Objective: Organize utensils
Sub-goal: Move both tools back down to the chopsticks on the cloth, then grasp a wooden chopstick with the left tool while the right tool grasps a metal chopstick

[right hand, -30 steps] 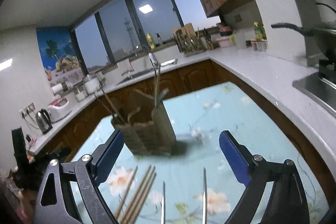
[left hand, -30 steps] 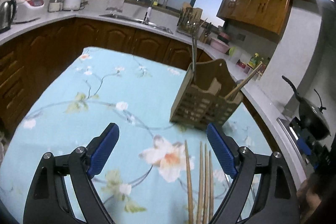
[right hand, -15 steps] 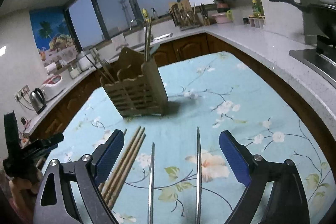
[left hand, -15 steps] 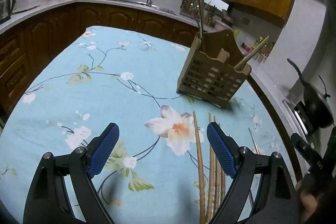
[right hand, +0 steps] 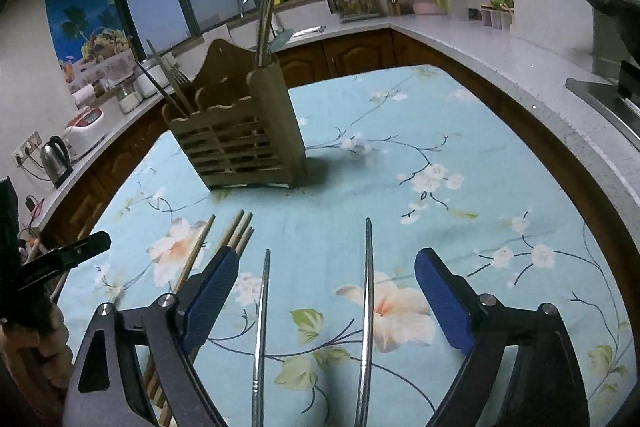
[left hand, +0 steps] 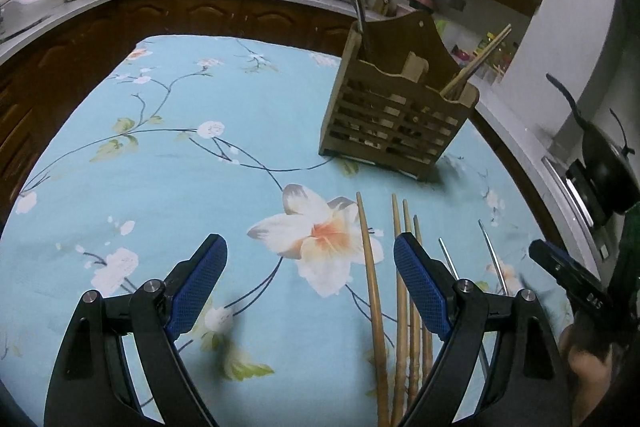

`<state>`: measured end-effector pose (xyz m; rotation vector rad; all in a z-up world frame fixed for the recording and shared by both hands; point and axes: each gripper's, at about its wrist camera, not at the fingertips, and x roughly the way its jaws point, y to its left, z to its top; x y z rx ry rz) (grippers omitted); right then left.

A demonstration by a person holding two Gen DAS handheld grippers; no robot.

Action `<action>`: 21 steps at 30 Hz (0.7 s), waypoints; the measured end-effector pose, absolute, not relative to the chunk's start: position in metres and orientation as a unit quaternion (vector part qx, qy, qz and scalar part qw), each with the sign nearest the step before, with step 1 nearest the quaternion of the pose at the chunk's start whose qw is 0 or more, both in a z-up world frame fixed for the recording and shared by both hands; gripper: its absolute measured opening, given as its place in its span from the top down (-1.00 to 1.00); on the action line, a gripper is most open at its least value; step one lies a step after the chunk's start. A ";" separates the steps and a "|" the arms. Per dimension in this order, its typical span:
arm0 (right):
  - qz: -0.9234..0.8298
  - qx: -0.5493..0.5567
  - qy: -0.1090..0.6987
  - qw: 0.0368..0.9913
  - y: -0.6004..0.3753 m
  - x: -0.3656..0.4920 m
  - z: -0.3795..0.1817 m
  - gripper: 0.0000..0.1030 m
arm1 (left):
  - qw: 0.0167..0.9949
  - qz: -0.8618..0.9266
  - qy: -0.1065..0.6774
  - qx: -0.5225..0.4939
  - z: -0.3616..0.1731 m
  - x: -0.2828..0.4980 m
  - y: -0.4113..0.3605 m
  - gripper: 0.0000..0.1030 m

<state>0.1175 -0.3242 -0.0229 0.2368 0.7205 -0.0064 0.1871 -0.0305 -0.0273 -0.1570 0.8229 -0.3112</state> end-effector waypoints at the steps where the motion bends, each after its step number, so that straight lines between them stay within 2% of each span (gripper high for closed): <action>1: -0.003 0.115 0.357 0.927 -0.325 0.120 -0.025 -0.61 | 0.900 -0.151 0.402 -0.073 -0.029 0.190 -0.032 -0.70; 4: -0.003 0.119 0.375 0.919 -0.328 0.130 -0.033 -0.45 | 0.896 -0.155 0.411 -0.068 -0.032 0.198 -0.038 -0.66; 9: -0.007 0.119 0.399 0.909 -0.331 0.145 -0.044 -0.18 | 0.884 -0.171 0.433 -0.047 -0.038 0.215 -0.055 -0.39; 13: -0.012 0.111 0.419 0.901 -0.334 0.157 -0.052 0.01 | 0.876 -0.188 0.443 -0.032 -0.041 0.229 -0.071 -0.28; 17: -0.019 0.099 0.435 0.895 -0.337 0.169 -0.060 0.14 | 0.863 -0.202 0.464 -0.004 -0.051 0.243 -0.090 -0.04; 21: -0.022 0.077 0.453 0.888 -0.337 0.185 -0.068 0.43 | 0.848 -0.211 0.486 0.013 -0.064 0.257 -0.105 0.17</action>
